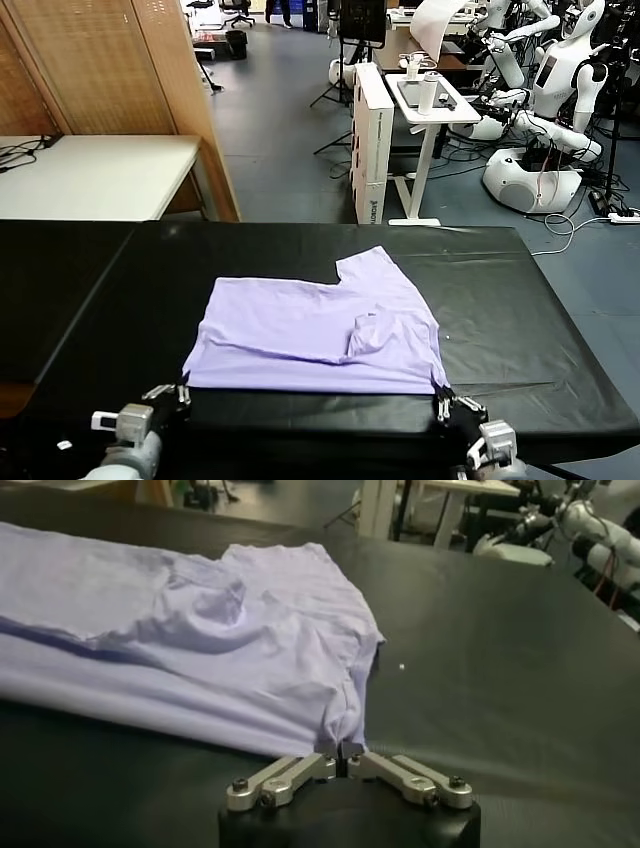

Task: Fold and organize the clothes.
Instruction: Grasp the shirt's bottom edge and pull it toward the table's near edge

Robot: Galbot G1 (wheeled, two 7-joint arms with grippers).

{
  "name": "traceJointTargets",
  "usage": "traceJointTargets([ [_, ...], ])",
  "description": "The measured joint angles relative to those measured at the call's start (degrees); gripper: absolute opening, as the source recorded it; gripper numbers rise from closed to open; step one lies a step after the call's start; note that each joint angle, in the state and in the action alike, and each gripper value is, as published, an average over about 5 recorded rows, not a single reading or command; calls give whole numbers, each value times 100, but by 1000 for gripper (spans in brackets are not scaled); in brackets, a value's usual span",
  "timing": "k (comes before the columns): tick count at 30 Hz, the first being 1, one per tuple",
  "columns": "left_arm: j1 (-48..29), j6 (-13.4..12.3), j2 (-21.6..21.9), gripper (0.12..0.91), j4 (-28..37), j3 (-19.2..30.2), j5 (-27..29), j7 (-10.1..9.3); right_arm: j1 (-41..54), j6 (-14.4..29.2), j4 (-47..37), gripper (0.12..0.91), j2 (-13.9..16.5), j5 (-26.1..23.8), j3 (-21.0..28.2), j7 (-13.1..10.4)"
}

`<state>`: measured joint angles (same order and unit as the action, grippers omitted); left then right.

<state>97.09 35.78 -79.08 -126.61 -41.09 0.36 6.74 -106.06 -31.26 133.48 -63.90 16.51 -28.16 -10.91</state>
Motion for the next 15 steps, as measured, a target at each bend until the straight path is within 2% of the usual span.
traceJointTargets([
  [2,75,114,1,163,-93,-31,63,48,-39,-27,40,156,-1,4,-2,-37],
  [4,133,195,0,163,-163,-57,109,86,-58,-45,73,199,-3,11,-7,-87],
  [8,227,271,-4,183,-263,-93,198,135,-78,-65,140,412,-8,50,-39,-136],
  [11,281,270,-15,298,-341,-122,273,137,-88,-130,213,601,-16,182,-91,-136],
  [12,291,265,-21,354,-369,-135,297,135,-92,-166,243,677,-18,244,-113,-133],
  [15,299,229,-43,542,-457,-182,409,151,-93,-276,350,833,-18,409,-187,-131],
])
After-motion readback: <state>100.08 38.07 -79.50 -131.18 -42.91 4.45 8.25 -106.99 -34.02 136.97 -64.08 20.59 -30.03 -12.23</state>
